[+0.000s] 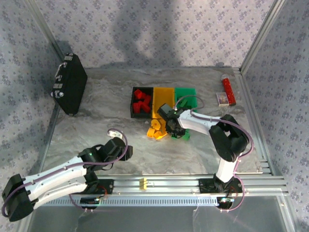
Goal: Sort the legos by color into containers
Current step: Pick up the lego from the center of the table, then place the lego in the container.
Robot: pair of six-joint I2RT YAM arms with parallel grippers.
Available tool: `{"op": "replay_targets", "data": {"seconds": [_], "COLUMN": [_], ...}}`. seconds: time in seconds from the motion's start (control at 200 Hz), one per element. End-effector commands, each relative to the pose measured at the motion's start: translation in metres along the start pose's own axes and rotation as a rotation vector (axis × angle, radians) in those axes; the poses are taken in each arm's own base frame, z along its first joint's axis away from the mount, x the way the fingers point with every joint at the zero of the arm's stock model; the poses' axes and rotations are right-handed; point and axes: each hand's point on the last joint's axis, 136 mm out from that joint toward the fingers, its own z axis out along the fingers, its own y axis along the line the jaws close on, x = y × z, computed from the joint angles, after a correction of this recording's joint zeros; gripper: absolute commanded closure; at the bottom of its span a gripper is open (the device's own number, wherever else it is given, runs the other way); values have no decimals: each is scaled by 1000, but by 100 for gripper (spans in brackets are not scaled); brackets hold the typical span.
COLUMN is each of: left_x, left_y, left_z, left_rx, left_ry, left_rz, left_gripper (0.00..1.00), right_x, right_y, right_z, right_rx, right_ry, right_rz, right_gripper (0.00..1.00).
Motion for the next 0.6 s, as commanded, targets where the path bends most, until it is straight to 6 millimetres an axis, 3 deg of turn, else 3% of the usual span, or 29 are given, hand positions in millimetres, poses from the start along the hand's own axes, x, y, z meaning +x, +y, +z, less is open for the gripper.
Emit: {"op": "replay_targets", "data": {"seconds": [0.0,0.255,0.295,0.42,0.595], "left_x": [-8,-13,-13,-12,-9], "left_y": [-1,-5,-5,-4,-9], "left_z": [-4,-5,-4,-4,-5], "left_rx": [-17,-22,-23,-22,1], "left_ry": [-18,-15,-14,-12,4], "left_rz": [17,38,39,33,40], "left_gripper": [31,31,31,31,31], "right_x": [17,-14,-30,-63,-110], "right_y": [-12,-15,-9,-20,-41], "right_z": [2,-47,-64,-87,-94], "right_rx": [35,-22,-62,-98,-91], "right_ry": [72,-21,-62,-125,-156], "right_rz": [-15,-26,-18,8,42], "right_gripper": [65,65,65,65,65]}}
